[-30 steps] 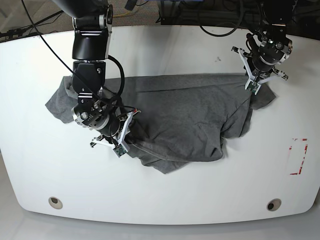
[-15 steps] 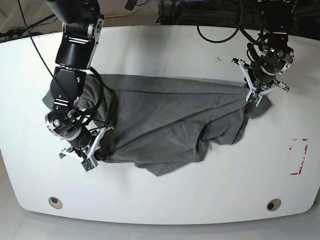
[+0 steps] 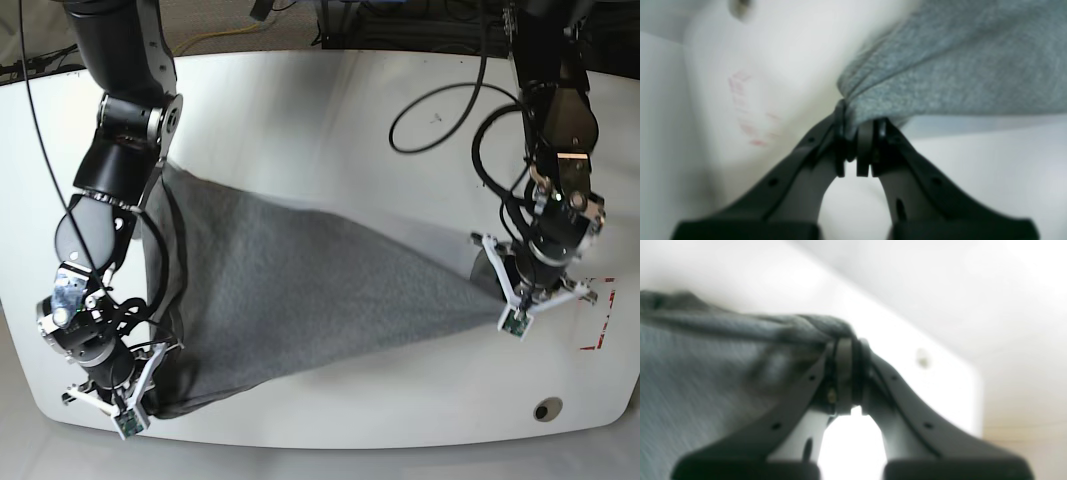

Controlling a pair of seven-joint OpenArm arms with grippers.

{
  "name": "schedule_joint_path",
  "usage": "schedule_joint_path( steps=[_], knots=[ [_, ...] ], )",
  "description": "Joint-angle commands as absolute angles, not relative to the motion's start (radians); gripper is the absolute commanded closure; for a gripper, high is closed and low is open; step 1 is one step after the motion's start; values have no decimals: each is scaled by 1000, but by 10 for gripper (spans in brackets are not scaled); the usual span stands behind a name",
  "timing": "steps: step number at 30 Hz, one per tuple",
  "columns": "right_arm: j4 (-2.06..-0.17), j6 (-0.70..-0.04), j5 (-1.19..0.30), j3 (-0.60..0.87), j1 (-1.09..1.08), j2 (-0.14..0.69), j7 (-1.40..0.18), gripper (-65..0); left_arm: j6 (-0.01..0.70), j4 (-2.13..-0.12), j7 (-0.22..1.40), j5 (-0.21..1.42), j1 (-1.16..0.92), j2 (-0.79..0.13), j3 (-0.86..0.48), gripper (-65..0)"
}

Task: Fold the T-shirt properly
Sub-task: 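Lift the shirt with both grippers and shake it out, then lay the shirt flat, pulling both grippers apart along its edge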

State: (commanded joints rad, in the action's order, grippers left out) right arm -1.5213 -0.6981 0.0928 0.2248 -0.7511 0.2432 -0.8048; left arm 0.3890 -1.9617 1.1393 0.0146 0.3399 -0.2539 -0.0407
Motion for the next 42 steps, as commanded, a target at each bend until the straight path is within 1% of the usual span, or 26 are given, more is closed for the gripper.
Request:
schedule_joint_path(
  steps=[4, 7, 12, 15, 17, 19, 21, 24, 27, 31, 37, 42],
  knots=[
    [-1538, -698, 90, 150, -863, 300, -851, 0, 392, -1962, 1144, 15, 473, -265, -22, 0],
    [-1584, -698, 90, 111, -946, 315, -888, 0, 392, -1962, 1173, 15, 572, -323, 7, 0],
    [-1650, -698, 90, 47, -1050, 357, -963, 0, 394, -1960, 1176, 15, 702, -401, 73, -3],
    [-1690, -698, 93, 39, -1066, 361, -1004, 0, 397, -1960, 1176, 21, 756, -455, 130, -40],
    [-1722, -698, 91, 39, -1056, 361, -1017, 0, 433, -1962, 1176, 19, 756, -473, 171, -39],
    [-1751, -698, 93, 47, -1007, 361, -1026, 0, 492, -1963, 1178, 16, 753, -483, 206, -36],
    [-1788, -698, 91, 82, -934, 358, -1027, 0, 532, -1972, 1179, 16, 711, -483, 216, -35],
    [-1822, -698, 90, 142, -797, 352, -1027, 0, 547, -1992, 1179, 16, 610, -483, 225, 0],
    [-1850, -698, 90, 186, -670, 334, -1021, 0, 558, -2005, 1179, 18, 503, -479, 226, 0],
    [-1882, -698, 77, 277, -492, 291, -1015, 0, 608, -2009, 1179, 18, 352, -476, 226, 0],
    [-1873, -698, -36, 415, -222, 255, -963, 0, 615, -2011, 1173, 18, 107, -476, 225, 0],
    [-1870, -698, -91, 463, -84, 246, -963, 0, 616, -2012, 1171, 18, -36, -463, 225, 0]
  ],
)
